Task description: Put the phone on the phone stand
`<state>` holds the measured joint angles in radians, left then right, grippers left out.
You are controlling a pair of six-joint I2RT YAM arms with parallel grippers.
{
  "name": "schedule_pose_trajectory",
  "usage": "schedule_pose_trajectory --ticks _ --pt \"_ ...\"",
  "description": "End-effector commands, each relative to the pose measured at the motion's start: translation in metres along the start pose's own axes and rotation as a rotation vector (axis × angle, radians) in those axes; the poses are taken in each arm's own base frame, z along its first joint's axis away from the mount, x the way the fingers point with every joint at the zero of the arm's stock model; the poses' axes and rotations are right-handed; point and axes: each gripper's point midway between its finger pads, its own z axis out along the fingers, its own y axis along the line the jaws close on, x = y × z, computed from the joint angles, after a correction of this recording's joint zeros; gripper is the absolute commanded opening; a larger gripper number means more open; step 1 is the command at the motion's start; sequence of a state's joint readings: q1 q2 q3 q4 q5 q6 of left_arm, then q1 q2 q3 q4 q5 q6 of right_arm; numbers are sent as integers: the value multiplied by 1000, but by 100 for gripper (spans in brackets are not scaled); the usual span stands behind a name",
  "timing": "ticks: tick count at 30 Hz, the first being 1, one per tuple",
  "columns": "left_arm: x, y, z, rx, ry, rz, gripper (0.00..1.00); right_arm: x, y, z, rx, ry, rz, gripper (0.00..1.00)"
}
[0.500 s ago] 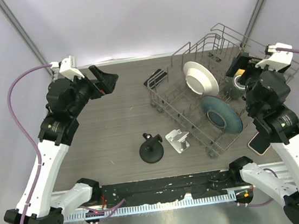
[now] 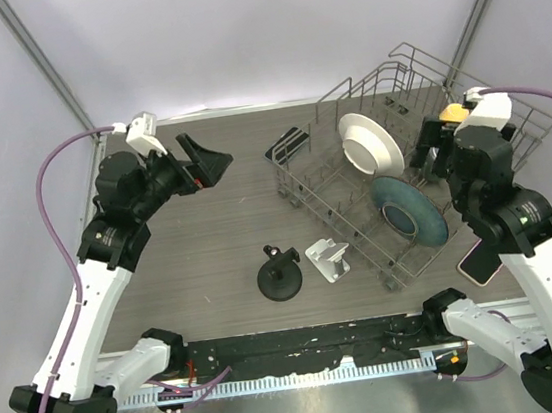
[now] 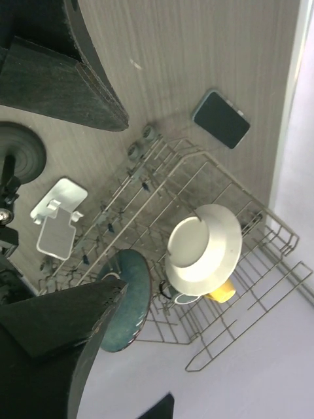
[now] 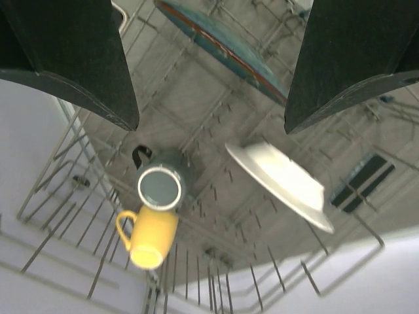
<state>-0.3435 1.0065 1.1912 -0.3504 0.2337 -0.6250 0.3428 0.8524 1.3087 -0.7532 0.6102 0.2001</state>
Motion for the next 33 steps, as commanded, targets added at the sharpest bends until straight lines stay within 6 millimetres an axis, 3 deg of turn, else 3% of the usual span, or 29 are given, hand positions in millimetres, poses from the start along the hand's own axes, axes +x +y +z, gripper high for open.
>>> schedule_pose_trajectory --ticks 1,5,10,14,17,22,24,29,31,33 --pt "9 -21 -10 104 49 -56 100 44 3 -4 -24 168 -10 98" --pt "30 -30 -23 175 145 -101 100 53 13 -18 -115 199 31 98" --pt "54 -23 -39 190 232 -230 100 56 9 -26 -126 213 20 98" --pt "57 -16 -51 148 233 -229 100 63 14 -34 -191 239 -16 98" --pt "52 -18 -61 147 199 -165 100 65 7 -34 -152 239 -8 98" --pt "38 -25 -65 179 129 -85 100 62 -31 -18 123 201 6 98" --pt "38 -34 -64 226 154 -99 100 51 -41 -18 199 163 65 98" --pt "50 -54 -57 374 258 -196 100 31 -95 -23 479 93 127 98" --pt "50 -58 -56 400 269 -207 100 31 -120 -22 593 107 129 98" --pt "54 -60 -55 397 283 -181 100 41 -131 -8 645 165 140 98"
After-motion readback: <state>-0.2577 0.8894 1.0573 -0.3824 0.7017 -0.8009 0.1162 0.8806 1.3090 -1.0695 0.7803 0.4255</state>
